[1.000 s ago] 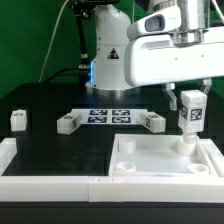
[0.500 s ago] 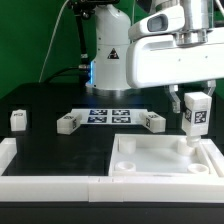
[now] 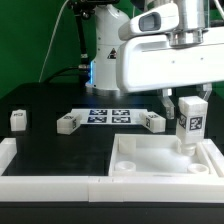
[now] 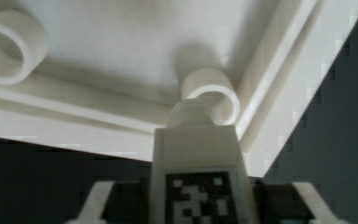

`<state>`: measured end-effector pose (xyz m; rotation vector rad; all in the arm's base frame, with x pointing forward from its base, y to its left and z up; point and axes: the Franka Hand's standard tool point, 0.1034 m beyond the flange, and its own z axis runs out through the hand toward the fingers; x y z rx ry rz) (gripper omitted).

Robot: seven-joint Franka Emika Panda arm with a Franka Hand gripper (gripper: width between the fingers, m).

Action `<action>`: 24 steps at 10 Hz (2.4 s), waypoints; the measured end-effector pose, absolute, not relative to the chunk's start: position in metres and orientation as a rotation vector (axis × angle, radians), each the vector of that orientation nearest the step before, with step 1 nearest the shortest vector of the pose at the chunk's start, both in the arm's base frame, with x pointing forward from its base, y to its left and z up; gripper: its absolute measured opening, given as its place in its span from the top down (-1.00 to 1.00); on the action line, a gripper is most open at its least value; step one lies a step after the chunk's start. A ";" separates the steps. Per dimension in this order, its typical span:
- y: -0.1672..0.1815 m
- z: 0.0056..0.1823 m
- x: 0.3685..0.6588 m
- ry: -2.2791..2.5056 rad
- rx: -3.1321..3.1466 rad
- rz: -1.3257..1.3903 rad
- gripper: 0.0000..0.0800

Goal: Assemble one leg

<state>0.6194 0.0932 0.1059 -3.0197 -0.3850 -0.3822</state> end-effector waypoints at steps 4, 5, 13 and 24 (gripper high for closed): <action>0.096 0.088 0.618 -0.385 -3.019 -0.361 0.27; 0.097 0.087 0.619 -0.386 -3.017 -0.378 0.27; 0.110 0.080 0.617 -0.406 -3.009 -0.409 0.27; 0.110 0.068 0.616 -0.407 -3.009 -0.410 -0.30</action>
Offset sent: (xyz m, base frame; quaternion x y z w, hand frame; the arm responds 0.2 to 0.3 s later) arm 0.0048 0.0069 -0.0131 0.0042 0.0071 0.0172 0.9998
